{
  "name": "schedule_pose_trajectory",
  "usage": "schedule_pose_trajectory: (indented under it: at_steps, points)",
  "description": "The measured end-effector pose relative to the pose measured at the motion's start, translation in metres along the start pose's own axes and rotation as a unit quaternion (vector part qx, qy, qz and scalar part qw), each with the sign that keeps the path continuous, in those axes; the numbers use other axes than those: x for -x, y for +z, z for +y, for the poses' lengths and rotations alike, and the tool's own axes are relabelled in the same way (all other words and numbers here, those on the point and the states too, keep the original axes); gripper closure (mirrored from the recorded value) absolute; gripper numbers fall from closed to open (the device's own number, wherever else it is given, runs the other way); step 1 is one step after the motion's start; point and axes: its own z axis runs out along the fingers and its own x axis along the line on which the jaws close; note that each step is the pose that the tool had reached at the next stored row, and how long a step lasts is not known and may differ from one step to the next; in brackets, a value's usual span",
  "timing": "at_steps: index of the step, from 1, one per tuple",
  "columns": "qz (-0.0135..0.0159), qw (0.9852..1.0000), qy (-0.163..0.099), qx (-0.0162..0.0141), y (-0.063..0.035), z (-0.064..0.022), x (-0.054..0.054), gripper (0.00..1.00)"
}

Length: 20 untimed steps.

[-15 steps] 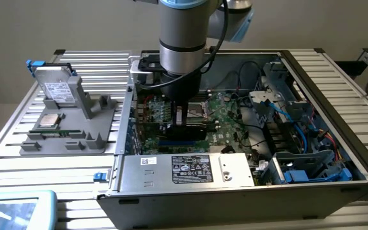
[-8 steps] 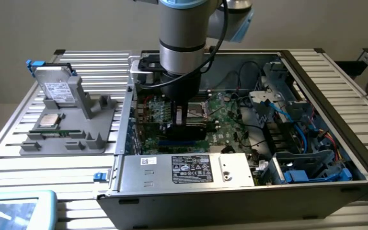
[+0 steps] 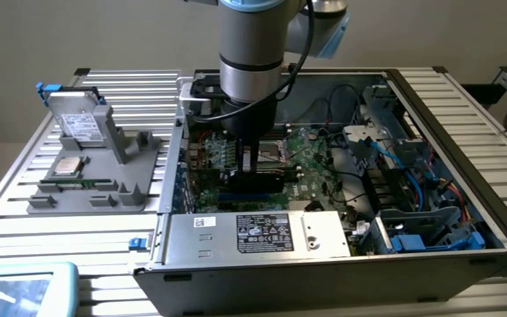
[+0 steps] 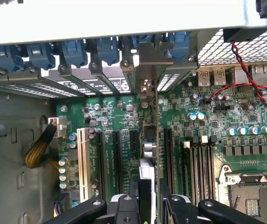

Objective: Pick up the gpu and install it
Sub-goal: 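Insert the gpu into the slot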

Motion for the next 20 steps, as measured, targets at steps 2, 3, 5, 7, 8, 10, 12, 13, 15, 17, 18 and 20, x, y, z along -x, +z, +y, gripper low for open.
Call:
schedule_pose_trajectory:
  at_steps: [2,3,5,7,8,10,12,13,15,17,18,20]
  points:
    - [0.0000,1.0000,0.000,0.0000,0.0000,0.0001,0.0000,0.73]
    - [0.0001,1.0000,0.000,0.0000,0.0001,0.0004,0.0000,0.73]
    - [0.0000,1.0000,0.000,0.0000,0.0008,0.0009,0.0000,0.73]
    - [0.0000,1.0000,0.000,0.0000,0.0018,0.0013,0.0001,0.73]
    - [0.0002,1.0000,0.000,0.0000,0.0020,0.0014,0.0007,0.73]
    - [0.0002,1.0000,0.000,0.0000,0.0025,0.0015,0.0020,0.73]
    - [0.0002,1.0000,0.000,0.0000,0.0030,0.0015,0.0025,0.73]
    - [0.0006,1.0000,0.000,0.0000,0.0032,0.0016,0.0031,0.73]
    - [0.0008,1.0000,0.000,0.0000,0.0036,0.0016,0.0043,0.73]
    - [0.0012,1.0000,0.000,-0.0001,0.0040,0.0017,0.0057,0.73]
    - [0.0013,1.0000,0.000,-0.0001,0.0041,0.0017,0.0062,0.73]
    - [0.0017,1.0000,0.000,-0.0001,0.0043,0.0018,0.0068,0.73]
